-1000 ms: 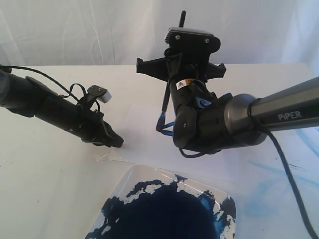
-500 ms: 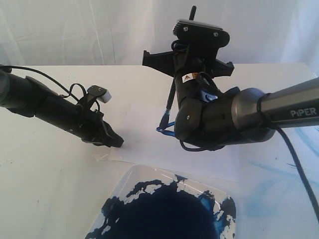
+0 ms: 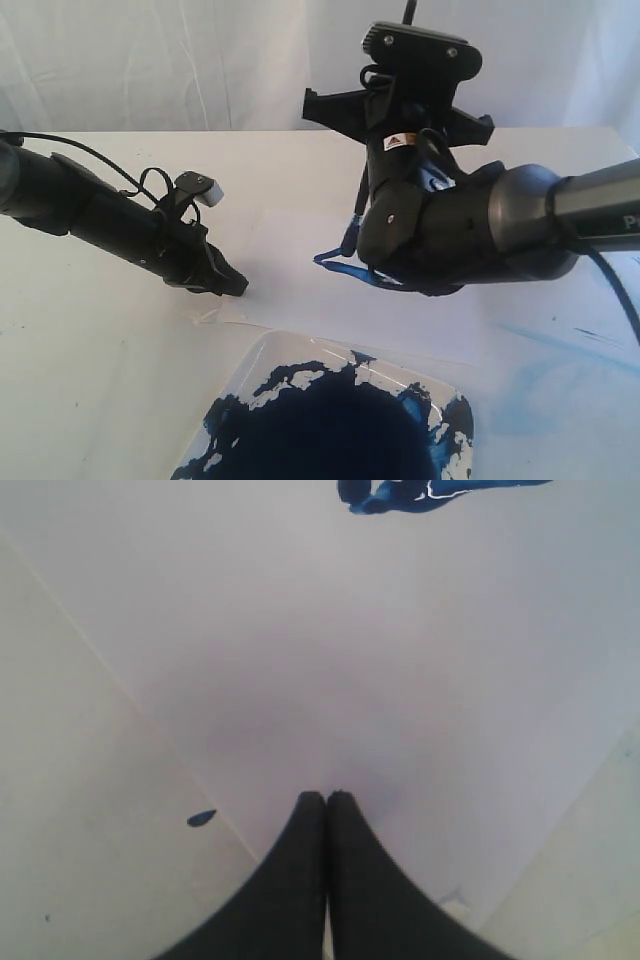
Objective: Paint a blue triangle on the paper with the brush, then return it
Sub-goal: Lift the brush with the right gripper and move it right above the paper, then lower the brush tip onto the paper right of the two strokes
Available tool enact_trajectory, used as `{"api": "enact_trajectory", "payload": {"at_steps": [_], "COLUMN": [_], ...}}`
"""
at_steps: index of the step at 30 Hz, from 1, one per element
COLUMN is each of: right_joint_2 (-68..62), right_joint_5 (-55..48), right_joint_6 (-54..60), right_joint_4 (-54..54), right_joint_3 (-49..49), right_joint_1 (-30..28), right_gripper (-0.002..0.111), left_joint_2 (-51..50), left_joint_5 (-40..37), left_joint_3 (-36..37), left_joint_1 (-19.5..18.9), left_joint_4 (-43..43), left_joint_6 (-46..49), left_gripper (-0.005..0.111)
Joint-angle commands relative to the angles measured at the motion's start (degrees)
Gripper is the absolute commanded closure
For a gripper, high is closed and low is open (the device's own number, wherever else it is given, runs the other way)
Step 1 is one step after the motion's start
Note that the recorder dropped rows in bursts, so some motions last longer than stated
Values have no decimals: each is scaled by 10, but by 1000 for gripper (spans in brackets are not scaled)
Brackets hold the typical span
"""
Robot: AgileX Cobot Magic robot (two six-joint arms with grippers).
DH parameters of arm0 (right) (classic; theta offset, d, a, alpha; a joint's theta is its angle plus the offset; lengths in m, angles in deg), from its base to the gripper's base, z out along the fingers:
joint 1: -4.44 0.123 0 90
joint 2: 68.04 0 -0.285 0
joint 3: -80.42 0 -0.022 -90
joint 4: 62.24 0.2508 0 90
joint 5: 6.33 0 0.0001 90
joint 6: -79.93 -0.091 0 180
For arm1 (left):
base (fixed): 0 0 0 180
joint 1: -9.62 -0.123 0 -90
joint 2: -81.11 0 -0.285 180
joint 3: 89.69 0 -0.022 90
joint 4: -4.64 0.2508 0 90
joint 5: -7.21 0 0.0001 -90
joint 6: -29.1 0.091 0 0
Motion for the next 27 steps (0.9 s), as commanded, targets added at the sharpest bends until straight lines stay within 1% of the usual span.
{"api": "enact_trajectory", "payload": {"at_steps": [1,5,6,7,8,9,10,11,14,17,18,19,21,24,27], "right_joint_2": [53,132,166,182,213,224,250,267,292,304,307,307,305,295,276], "right_joint_5": [8,-7,-46,-71,-132,-162,-225,-269,-330,-341,-337,-323,-292,-220,-138], "right_joint_6": [30,75,103,108,106,106,97,67,-39,-180,-244,-350,-469,-615,-718], "right_joint_4": [18,-6,-14,-28,-65,-84,-130,-199,-343,-490,-558,-662,-787,-931,-1024], "right_joint_3": [-29,-78,-93,-98,-108,-112,-113,-113,-113,-113,-113,-113,-113,-112,-110], "right_joint_1": [-1,-1,-8,-14,-37,-48,-78,-108,-151,-190,-203,-226,-254,-303,-360], "right_gripper": [108,108,108,108,108,108,108,108,108,108,108,108,108,108,108], "left_joint_2": [4,4,4,4,4,4,4,4,4,4,4,4,4,4,4], "left_joint_5": [2,2,2,2,2,2,2,2,3,3,3,3,3,2,2], "left_joint_3": [5,5,5,5,5,5,5,5,5,5,5,5,5,5,5], "left_joint_1": [2,2,2,2,2,2,2,2,2,2,2,2,2,2,2], "left_joint_4": [-1,-1,-1,-1,-1,-1,-1,-1,-1,-1,-1,-1,-1,-1,-1], "left_joint_6": [1,1,1,1,1,1,1,1,1,1,1,1,1,1,1], "left_gripper": [107,107,107,107,107,107,107,107,107,107,107,107,107,107,107]}}
